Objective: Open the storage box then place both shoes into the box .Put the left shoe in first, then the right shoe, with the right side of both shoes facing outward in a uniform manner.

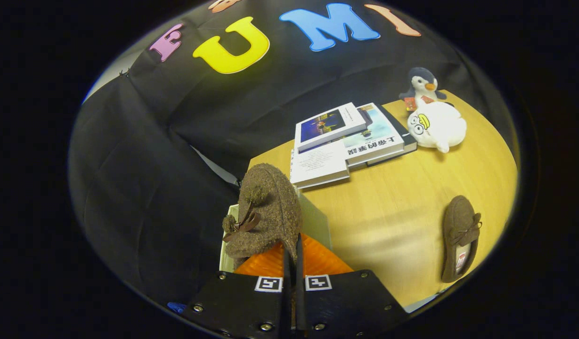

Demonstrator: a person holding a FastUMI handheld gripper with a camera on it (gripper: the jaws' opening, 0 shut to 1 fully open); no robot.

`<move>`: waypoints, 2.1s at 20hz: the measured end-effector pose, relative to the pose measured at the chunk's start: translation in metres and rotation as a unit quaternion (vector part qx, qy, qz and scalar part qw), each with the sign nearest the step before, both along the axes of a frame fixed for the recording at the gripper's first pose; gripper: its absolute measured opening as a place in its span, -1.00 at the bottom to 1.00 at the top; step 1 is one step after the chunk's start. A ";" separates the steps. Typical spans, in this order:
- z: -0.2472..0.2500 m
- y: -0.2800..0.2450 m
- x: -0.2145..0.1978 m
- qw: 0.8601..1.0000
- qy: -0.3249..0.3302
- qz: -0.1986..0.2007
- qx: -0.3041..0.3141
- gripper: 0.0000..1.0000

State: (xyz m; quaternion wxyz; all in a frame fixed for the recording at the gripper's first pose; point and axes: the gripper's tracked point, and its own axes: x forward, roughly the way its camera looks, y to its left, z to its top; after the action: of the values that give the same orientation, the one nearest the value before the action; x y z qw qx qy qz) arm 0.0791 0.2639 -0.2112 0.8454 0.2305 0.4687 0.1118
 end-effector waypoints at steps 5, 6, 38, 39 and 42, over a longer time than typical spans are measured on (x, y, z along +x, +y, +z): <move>-0.022 0.040 -0.002 1.000 0.011 0.008 -0.001 -0.93; -0.027 0.047 -0.003 1.000 0.015 0.009 -0.001 -0.93; -0.109 0.147 -0.026 0.997 0.069 0.022 0.008 0.20; -0.106 0.148 -0.024 0.998 0.062 0.031 0.014 0.59; -0.078 0.131 -0.020 0.999 0.023 0.045 0.001 0.95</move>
State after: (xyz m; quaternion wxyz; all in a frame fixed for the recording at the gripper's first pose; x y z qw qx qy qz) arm 0.0591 0.3946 -0.2893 0.8282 0.2121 0.4981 0.1450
